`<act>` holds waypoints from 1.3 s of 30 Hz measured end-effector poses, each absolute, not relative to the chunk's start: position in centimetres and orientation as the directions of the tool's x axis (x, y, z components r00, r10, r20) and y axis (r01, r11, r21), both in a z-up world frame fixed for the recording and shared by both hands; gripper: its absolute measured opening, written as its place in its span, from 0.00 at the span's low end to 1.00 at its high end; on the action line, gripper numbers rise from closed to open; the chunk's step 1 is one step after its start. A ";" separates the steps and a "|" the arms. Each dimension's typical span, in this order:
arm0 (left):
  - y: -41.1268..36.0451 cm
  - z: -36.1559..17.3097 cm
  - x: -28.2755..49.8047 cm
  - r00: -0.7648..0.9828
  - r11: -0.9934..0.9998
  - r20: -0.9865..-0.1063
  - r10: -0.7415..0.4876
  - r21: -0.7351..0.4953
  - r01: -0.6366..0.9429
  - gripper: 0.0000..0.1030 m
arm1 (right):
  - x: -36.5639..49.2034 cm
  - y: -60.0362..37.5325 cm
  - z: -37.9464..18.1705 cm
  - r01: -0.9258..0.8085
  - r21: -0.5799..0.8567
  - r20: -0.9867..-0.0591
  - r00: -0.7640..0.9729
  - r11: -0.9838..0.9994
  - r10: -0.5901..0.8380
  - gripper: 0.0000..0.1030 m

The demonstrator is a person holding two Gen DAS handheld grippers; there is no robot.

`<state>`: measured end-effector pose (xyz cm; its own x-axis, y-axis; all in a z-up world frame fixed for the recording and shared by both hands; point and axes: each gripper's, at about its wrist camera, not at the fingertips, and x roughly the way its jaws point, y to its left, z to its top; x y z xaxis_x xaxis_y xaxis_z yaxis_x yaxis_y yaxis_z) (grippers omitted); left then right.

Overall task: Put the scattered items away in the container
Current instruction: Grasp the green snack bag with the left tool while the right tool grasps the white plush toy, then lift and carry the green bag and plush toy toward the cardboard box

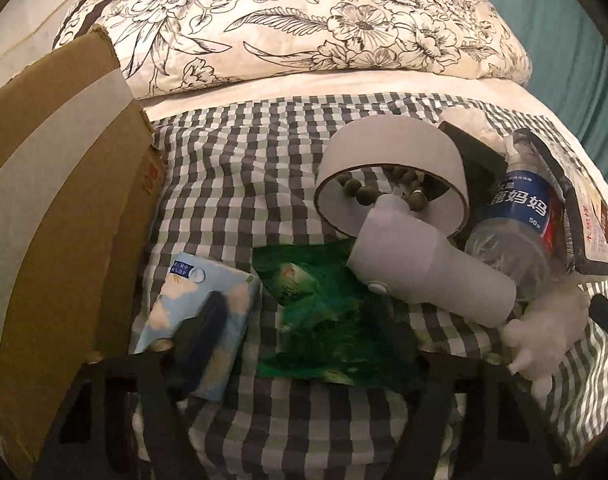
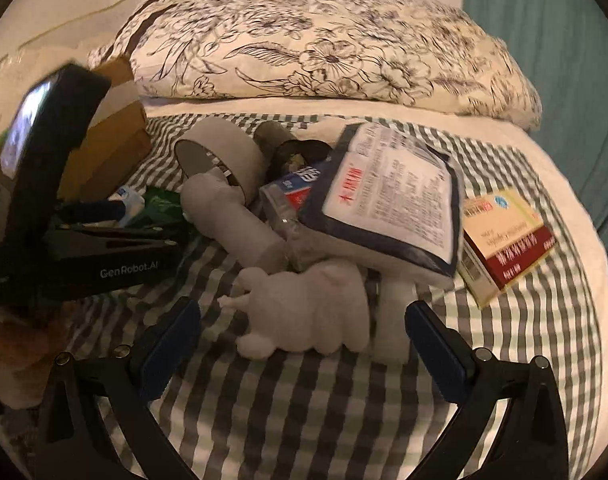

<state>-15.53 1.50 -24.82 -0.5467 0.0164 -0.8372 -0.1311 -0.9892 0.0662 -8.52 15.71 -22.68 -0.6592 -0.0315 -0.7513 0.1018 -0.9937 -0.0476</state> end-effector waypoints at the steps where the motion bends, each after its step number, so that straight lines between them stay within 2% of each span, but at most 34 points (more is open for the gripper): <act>1: 1.6 -24.8 -15.5 -0.546 -0.989 -0.837 0.020 0.065 -0.135 0.48 | -8.8 15.4 -22.9 0.108 -0.062 -0.753 -0.657 -0.992 -0.025 1.00; 2: 1.7 -24.9 -15.5 -0.541 -0.988 -0.841 0.031 0.055 -0.143 0.40 | -9.0 15.1 -23.3 0.112 -0.069 -0.758 -0.652 -0.991 -0.021 1.00; 5: 1.7 -25.0 -15.7 -0.521 -0.989 -0.851 0.060 0.021 -0.147 0.39 | -9.6 14.7 -24.3 0.117 -0.076 -0.767 -0.641 -0.990 -0.017 1.00; 7: 1.3 -25.0 -15.8 -0.514 -0.990 -0.854 0.079 -0.006 -0.142 0.38 | -9.9 14.4 -24.8 0.122 -0.093 -0.773 -0.634 -0.988 -0.006 0.95; 9: 1.1 -25.0 -15.9 -0.508 -0.991 -0.857 0.089 -0.025 -0.132 0.37 | -9.9 14.3 -24.8 0.125 -0.107 -0.770 -0.637 -0.986 0.003 0.85; 11: 1.0 -24.9 -15.8 -0.509 -0.991 -0.856 0.095 -0.031 -0.131 0.35 | -9.8 14.1 -24.6 0.119 -0.121 -0.762 -0.647 -0.986 0.015 0.80; 20: 0.1 -24.1 -15.0 -0.504 -0.990 -0.856 0.114 -0.059 -0.125 0.31 | -9.4 14.2 -23.6 0.101 -0.066 -0.747 -0.664 -0.993 -0.018 0.79; 39: 1.7 -17.2 -10.5 -0.611 -0.979 -0.778 0.145 -0.021 -0.205 0.31 | -5.3 16.9 -16.0 -0.010 0.024 -0.631 -0.776 -1.000 -0.008 0.79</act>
<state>-10.51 1.69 -17.24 -0.6111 0.1450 -0.7782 -0.2048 -0.9786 -0.0215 -5.25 16.88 -15.98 -0.7757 -0.0078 -0.6311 -0.0096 -0.9997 0.0243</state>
